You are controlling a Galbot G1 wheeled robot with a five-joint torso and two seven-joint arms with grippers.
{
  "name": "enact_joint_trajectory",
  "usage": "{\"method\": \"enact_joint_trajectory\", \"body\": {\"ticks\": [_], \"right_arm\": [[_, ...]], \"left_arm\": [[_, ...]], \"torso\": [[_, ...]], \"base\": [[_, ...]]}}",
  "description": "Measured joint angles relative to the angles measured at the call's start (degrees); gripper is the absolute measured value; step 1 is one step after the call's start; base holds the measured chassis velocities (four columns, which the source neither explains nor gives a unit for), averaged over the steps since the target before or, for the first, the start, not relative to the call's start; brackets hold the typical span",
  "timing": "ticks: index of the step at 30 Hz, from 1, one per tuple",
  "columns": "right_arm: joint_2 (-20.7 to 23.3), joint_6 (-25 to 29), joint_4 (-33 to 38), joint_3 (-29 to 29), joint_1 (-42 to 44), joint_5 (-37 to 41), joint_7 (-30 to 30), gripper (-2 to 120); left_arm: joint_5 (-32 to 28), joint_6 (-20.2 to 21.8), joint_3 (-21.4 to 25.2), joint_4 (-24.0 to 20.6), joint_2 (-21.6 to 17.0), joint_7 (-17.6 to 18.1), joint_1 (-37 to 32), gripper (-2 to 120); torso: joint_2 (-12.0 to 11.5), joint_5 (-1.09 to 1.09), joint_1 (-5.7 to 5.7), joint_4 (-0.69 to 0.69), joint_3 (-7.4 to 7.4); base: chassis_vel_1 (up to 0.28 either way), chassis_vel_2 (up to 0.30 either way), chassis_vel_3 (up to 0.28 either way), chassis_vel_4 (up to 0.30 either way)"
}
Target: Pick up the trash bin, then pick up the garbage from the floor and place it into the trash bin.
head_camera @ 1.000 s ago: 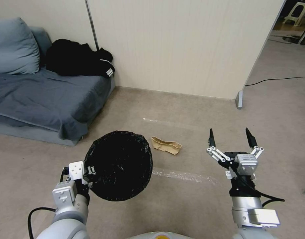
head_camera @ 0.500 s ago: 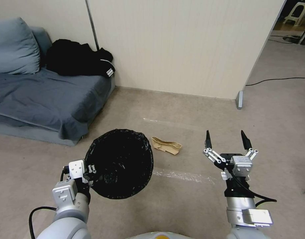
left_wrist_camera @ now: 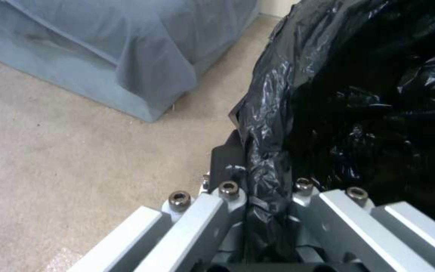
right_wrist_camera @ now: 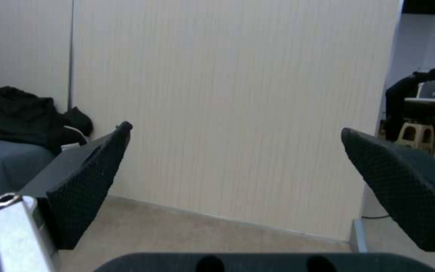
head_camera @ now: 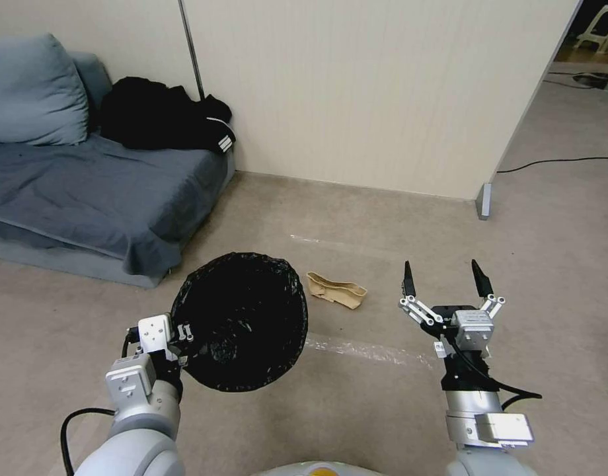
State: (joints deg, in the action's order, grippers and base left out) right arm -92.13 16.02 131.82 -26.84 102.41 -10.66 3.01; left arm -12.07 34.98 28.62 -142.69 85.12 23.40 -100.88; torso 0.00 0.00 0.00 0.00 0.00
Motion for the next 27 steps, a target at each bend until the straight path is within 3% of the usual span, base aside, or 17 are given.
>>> {"method": "enact_joint_trajectory", "body": {"ticks": [27], "right_arm": [[0.0, 0.4, 0.2, 0.0, 1.2, -0.9, -0.9, 100]], "left_arm": [[1.6, -0.8, -0.5, 0.0, -0.5, -1.2, -0.7, 1]], "torso": [[0.0, 0.0, 0.0, 0.0, 0.0]], "base": [[0.0, 0.0, 0.0, 0.0]]}}
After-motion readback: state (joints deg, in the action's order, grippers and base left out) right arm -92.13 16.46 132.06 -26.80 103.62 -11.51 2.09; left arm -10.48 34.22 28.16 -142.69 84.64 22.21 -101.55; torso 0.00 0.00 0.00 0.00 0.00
